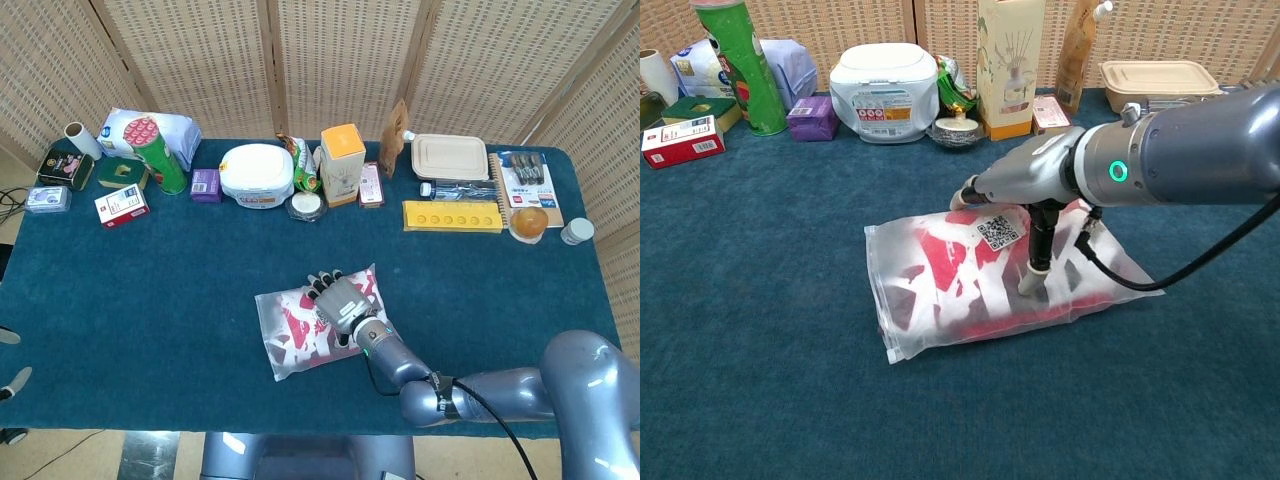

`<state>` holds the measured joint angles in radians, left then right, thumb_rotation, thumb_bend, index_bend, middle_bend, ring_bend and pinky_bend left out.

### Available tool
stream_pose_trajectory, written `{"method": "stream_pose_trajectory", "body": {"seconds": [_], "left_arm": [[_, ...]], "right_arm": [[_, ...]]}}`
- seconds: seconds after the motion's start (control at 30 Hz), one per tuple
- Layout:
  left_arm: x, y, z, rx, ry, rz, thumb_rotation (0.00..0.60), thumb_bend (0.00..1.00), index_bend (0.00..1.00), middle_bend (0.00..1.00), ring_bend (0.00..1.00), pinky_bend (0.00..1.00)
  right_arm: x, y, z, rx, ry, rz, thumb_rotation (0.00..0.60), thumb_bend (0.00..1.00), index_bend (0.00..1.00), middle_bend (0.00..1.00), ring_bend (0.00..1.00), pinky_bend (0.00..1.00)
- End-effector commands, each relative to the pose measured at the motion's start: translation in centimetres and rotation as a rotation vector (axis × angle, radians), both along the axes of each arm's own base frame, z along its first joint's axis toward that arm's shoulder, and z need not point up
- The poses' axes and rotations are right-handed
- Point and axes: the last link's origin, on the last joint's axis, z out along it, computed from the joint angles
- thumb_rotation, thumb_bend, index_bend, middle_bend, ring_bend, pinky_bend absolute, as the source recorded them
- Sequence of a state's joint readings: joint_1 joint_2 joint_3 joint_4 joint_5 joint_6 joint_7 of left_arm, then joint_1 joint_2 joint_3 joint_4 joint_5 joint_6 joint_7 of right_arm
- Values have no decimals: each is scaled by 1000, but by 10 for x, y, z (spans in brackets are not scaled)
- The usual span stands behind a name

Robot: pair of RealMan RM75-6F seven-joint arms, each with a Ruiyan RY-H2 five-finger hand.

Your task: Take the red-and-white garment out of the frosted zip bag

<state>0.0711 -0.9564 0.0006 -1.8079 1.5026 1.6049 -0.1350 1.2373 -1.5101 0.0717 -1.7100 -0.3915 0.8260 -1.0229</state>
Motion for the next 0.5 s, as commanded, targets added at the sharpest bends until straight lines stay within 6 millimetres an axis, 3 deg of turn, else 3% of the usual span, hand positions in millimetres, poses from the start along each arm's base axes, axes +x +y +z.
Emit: {"method": "stream_pose_trajectory", "body": {"seconds": [0.03,0.17,0.27,0.4,0.5], "left_arm": [[0,0,-1,-4,-3,0,600,216,436,373,258,258],[0,0,-1,-5,-5,-2,600,215,437,372,255,258],[1,-1,-1,-5,-5,-4,600,216,436,372,254,258],[1,-2,-1,-10,-7,-2,600,216,436,372,255,257],[1,-1,-1,-15,-7,1,600,216,437,372,255,258]], "right_arm": [[-6,2,-7,20,42,4,459,46,1,64,99,138],[-3,5,-16,42,28,24,457,92,139,195,274,313],[-3,5,-21,34,-5,38,456,149,354,366,496,512],[-3,5,-23,38,-67,38,524,228,620,629,778,777],[-4,5,-21,43,-128,40,547,257,745,755,910,904]]}}
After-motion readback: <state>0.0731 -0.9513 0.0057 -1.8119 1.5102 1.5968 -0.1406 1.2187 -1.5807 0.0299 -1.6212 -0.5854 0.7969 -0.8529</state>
